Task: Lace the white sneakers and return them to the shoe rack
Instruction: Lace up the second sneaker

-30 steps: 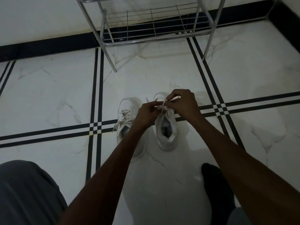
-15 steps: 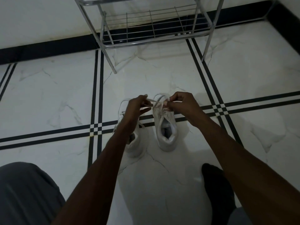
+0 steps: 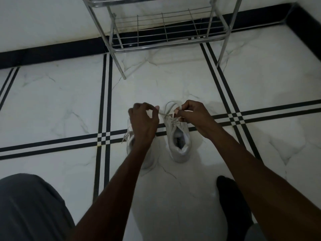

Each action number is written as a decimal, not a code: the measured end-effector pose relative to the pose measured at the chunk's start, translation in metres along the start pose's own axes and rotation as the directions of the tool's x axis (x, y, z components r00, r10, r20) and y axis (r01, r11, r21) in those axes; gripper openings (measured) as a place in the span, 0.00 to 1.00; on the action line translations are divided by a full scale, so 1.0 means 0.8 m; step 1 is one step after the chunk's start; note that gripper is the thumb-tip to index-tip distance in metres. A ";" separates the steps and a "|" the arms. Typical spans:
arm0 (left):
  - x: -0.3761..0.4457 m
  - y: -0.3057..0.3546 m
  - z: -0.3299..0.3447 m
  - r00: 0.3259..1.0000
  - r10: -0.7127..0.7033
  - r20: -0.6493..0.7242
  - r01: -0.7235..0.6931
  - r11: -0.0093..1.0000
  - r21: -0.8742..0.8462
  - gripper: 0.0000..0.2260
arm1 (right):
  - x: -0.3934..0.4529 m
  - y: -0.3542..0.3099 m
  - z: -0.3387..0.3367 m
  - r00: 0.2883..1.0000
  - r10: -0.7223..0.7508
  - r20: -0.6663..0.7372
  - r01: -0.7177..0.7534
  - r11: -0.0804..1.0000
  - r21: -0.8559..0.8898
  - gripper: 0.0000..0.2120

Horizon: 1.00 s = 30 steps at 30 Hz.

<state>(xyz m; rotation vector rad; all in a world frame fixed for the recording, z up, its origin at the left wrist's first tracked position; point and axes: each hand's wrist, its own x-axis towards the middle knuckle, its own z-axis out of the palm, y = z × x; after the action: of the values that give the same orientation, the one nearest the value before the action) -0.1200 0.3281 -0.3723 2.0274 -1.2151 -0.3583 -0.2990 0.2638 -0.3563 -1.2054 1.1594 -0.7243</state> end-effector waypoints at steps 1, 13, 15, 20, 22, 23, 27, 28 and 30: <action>-0.008 0.005 0.010 0.996 -0.056 0.068 0.062 0.995 -0.077 0.20 | 0.001 0.000 0.001 1.000 -0.001 -0.005 0.001 1.000 -0.015 0.13; -0.025 0.002 0.034 0.735 -0.633 0.243 0.634 0.515 -0.577 0.13 | 0.004 0.026 -0.022 0.950 0.263 -0.167 -0.277 0.958 -0.069 0.11; -0.031 0.001 0.033 0.699 -0.669 0.253 0.646 0.439 -0.624 0.12 | 0.000 0.038 -0.026 0.907 0.316 -0.277 -0.345 0.937 -0.061 0.10; -0.036 0.004 0.048 0.757 -0.527 0.386 0.636 0.460 -0.619 0.17 | 0.000 0.045 -0.004 0.946 0.288 -0.147 -0.290 0.957 0.007 0.16; -0.036 0.001 0.052 0.780 -0.459 0.424 0.625 0.540 -0.564 0.16 | -0.002 0.040 0.000 0.972 0.222 -0.082 -0.227 0.972 -0.064 0.18; -0.036 -0.003 0.054 0.790 -0.422 0.446 0.613 0.585 -0.531 0.15 | -0.003 0.039 -0.001 0.978 0.205 -0.048 -0.208 0.975 -0.081 0.18; -0.040 -0.008 0.059 0.824 -0.326 0.463 0.547 0.670 -0.502 0.15 | -0.011 0.039 -0.010 0.988 0.148 0.052 -0.136 0.975 -0.177 0.17; -0.039 -0.006 0.059 0.837 -0.324 0.442 0.528 0.690 -0.495 0.14 | -0.011 0.039 -0.012 0.989 0.136 0.050 -0.125 0.975 -0.186 0.17; -0.035 -0.006 0.063 0.868 -0.309 0.389 0.474 0.749 -0.462 0.14 | -0.009 0.042 -0.015 0.993 0.115 -0.007 -0.114 0.970 -0.213 0.16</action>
<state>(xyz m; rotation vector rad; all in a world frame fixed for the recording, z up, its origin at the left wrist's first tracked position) -0.1599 0.3310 -0.4140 1.7316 -0.6959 -1.1191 -0.3168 0.2750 -0.3855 -1.3044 1.3165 -0.5189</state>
